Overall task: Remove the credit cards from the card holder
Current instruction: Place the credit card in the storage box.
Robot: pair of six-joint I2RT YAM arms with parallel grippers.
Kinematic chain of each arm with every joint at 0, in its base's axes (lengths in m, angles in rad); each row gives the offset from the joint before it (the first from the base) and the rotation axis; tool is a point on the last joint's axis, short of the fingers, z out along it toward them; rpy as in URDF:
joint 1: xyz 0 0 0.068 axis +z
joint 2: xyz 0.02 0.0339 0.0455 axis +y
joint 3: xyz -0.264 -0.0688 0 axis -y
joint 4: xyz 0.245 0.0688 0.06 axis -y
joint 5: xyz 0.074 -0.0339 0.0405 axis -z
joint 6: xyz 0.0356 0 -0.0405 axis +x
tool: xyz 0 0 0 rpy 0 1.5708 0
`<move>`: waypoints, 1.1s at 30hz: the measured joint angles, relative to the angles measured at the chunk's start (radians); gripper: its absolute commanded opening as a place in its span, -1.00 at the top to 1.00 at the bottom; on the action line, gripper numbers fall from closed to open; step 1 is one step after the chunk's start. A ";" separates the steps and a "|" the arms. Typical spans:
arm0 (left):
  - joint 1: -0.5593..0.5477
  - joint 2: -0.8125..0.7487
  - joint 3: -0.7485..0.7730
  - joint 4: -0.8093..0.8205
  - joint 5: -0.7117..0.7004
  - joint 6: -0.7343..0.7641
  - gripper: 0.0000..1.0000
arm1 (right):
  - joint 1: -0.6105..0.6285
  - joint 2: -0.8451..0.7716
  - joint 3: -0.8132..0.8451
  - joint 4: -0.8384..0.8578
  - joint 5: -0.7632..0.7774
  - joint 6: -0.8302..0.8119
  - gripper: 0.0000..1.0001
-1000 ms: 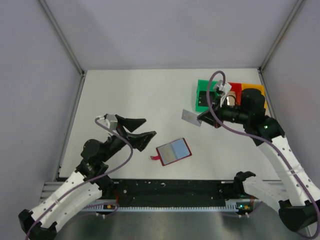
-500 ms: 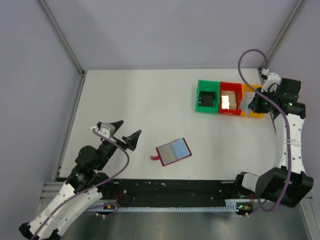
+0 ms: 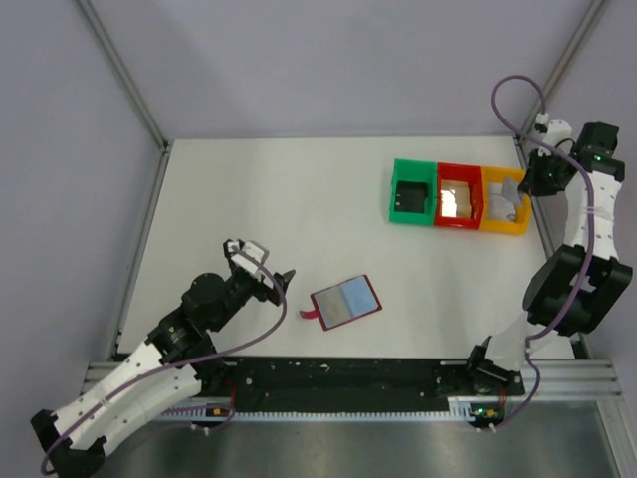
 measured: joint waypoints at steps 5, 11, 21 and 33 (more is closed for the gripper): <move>-0.012 0.086 0.025 -0.043 0.009 -0.010 -0.93 | -0.005 0.160 0.061 -0.024 -0.085 -0.036 1.00; -0.012 0.083 0.026 -0.066 0.017 -0.011 -0.92 | -0.019 0.257 0.071 -0.053 -0.122 -0.050 1.00; -0.012 0.073 0.026 -0.092 0.022 -0.012 -0.91 | -0.029 0.311 0.079 -0.097 -0.126 -0.099 1.00; -0.012 0.072 0.026 -0.095 0.023 -0.014 -0.90 | -0.029 0.394 0.153 -0.115 -0.114 -0.150 0.89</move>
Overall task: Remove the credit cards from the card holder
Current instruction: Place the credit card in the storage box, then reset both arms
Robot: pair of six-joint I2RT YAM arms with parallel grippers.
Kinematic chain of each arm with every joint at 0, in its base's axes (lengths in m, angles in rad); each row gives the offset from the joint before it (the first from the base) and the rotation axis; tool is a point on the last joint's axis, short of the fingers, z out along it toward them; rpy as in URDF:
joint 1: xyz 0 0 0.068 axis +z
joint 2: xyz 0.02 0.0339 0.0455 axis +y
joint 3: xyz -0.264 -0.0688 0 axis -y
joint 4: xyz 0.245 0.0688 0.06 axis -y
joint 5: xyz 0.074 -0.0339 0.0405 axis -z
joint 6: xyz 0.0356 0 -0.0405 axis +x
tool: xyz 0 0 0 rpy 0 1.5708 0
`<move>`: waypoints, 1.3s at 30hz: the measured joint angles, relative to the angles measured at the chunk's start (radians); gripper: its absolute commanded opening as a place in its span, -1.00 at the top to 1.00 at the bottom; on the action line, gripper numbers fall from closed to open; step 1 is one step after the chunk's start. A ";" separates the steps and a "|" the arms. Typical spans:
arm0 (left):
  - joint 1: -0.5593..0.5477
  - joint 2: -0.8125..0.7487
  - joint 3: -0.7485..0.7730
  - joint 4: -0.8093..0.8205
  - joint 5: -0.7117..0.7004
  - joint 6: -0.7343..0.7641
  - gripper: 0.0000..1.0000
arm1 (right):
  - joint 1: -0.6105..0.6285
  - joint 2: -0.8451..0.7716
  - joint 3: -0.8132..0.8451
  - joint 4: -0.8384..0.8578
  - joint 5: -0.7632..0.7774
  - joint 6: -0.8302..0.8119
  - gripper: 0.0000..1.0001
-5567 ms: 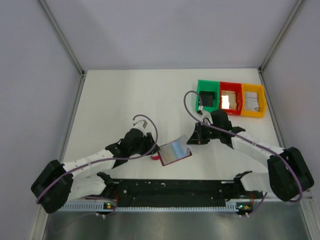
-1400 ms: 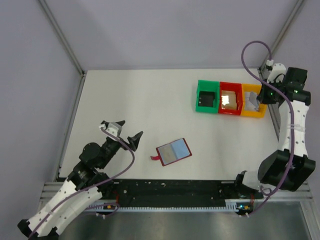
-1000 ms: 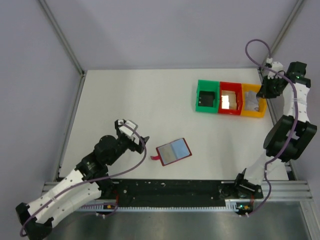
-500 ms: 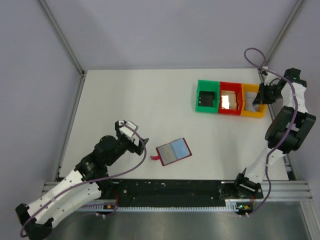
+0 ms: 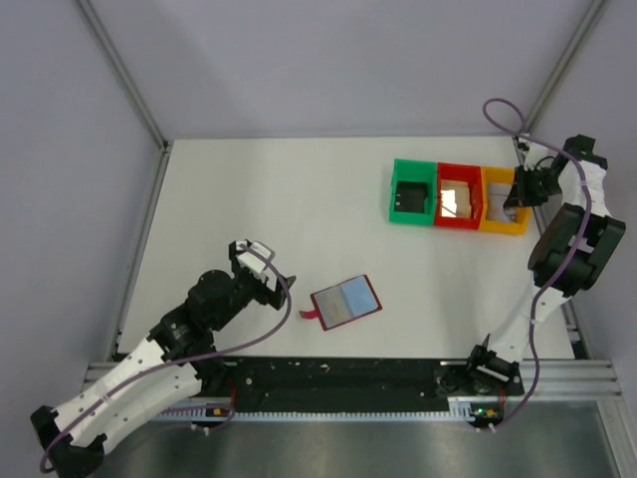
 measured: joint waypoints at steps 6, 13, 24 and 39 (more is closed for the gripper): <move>0.000 0.015 0.000 0.000 0.000 0.000 -0.90 | 0.001 0.028 0.026 0.005 0.045 -0.019 0.64; 0.000 0.014 0.000 0.000 0.000 0.000 -0.89 | 0.003 0.035 0.051 0.029 0.109 -0.023 0.48; 0.000 0.028 0.000 0.000 -0.002 -0.005 -0.89 | 0.034 0.033 0.096 0.113 0.186 0.030 -0.06; 0.000 0.006 -0.016 0.004 -0.024 -0.027 -0.89 | 0.074 -0.333 -0.373 0.421 0.142 0.506 0.37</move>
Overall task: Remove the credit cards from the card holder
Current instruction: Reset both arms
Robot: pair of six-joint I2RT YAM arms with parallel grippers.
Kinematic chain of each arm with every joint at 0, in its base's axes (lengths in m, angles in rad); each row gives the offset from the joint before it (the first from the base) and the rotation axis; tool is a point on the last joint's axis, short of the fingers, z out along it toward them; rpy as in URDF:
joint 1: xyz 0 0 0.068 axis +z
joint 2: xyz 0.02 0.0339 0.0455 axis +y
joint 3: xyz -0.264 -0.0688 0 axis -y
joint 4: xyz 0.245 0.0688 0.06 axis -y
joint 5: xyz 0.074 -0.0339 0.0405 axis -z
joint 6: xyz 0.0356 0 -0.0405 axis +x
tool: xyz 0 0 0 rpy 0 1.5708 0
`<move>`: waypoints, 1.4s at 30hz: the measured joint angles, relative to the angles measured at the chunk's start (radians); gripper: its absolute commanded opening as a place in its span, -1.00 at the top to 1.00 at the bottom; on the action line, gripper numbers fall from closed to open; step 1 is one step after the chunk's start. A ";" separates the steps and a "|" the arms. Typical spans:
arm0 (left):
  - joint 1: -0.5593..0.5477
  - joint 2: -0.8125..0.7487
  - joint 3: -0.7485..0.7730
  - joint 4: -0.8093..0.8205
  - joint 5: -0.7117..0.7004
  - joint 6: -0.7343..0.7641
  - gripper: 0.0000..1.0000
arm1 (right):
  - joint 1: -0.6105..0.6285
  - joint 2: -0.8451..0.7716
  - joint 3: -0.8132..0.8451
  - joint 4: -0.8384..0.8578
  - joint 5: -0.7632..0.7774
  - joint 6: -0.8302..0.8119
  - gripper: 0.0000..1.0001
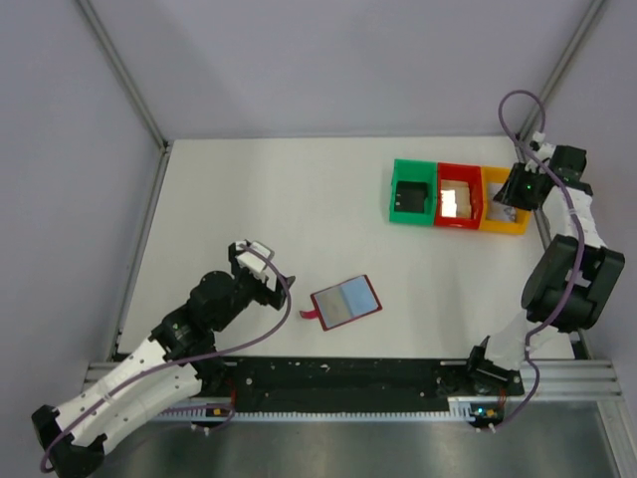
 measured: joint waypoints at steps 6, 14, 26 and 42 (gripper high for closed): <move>0.000 -0.001 -0.006 0.000 0.000 -0.003 -0.89 | 0.000 0.019 -0.090 0.056 0.035 0.089 0.38; 0.000 0.006 -0.008 0.009 0.001 -0.006 -0.89 | -0.009 0.114 -0.032 0.100 0.099 0.097 0.41; 0.000 0.025 -0.008 0.019 -0.001 -0.006 -0.89 | -0.027 0.238 0.067 0.105 0.146 0.093 0.43; 0.000 0.029 -0.009 0.027 -0.005 -0.091 -0.93 | 0.293 -0.393 -0.092 0.144 0.109 0.085 -0.71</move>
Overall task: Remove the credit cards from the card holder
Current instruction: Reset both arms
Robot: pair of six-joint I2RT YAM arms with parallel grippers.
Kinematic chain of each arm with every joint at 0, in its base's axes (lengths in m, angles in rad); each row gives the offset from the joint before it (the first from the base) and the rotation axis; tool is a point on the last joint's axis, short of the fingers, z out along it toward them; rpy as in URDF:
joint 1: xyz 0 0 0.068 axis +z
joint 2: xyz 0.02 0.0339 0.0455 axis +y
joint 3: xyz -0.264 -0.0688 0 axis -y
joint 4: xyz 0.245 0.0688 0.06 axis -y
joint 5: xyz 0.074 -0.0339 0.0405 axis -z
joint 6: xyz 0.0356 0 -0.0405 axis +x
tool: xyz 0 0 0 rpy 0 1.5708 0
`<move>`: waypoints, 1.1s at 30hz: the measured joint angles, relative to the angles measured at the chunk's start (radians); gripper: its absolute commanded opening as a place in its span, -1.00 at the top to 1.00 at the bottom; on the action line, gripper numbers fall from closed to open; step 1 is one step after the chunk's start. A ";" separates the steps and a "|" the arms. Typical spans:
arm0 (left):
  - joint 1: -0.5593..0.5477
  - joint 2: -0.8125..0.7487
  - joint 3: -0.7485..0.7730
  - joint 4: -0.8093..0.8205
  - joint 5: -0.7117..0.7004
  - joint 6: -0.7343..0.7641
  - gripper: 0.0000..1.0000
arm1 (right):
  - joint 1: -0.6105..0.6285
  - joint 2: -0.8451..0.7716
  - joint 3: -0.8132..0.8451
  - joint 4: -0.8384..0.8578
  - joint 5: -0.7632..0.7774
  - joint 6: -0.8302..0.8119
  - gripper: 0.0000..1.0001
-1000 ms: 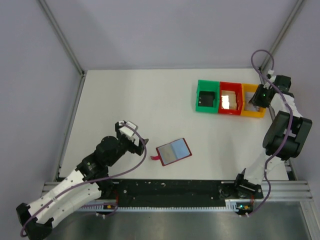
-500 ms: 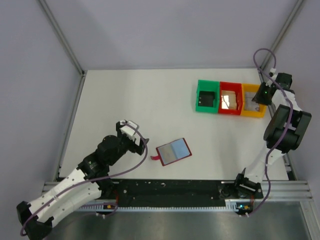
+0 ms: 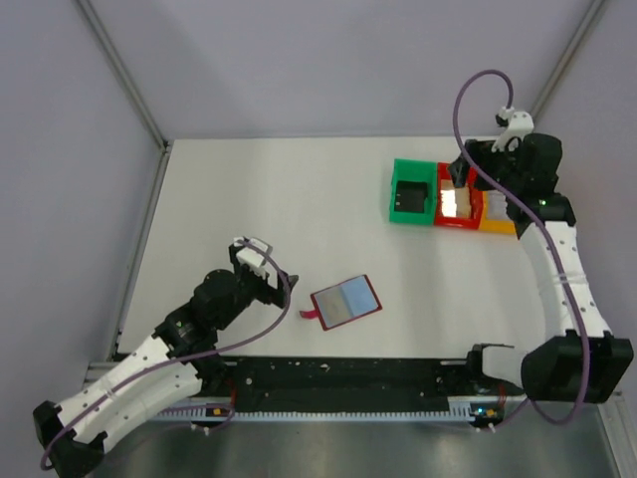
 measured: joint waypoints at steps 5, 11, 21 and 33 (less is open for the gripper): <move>0.000 0.001 0.000 -0.046 -0.006 -0.110 -0.93 | 0.159 -0.157 -0.151 0.005 -0.028 0.074 -0.85; 0.000 -0.001 -0.001 -0.155 0.002 -0.298 -0.93 | 0.356 -0.238 -0.395 0.044 -0.059 0.206 -0.97; 0.000 -0.022 -0.129 -0.242 0.112 -0.594 -0.93 | 0.594 -0.251 -0.699 0.187 -0.008 0.427 -0.97; 0.000 -0.412 -0.191 -0.473 -0.095 -0.872 -0.96 | 0.602 -0.514 -0.787 0.097 0.247 0.510 -0.97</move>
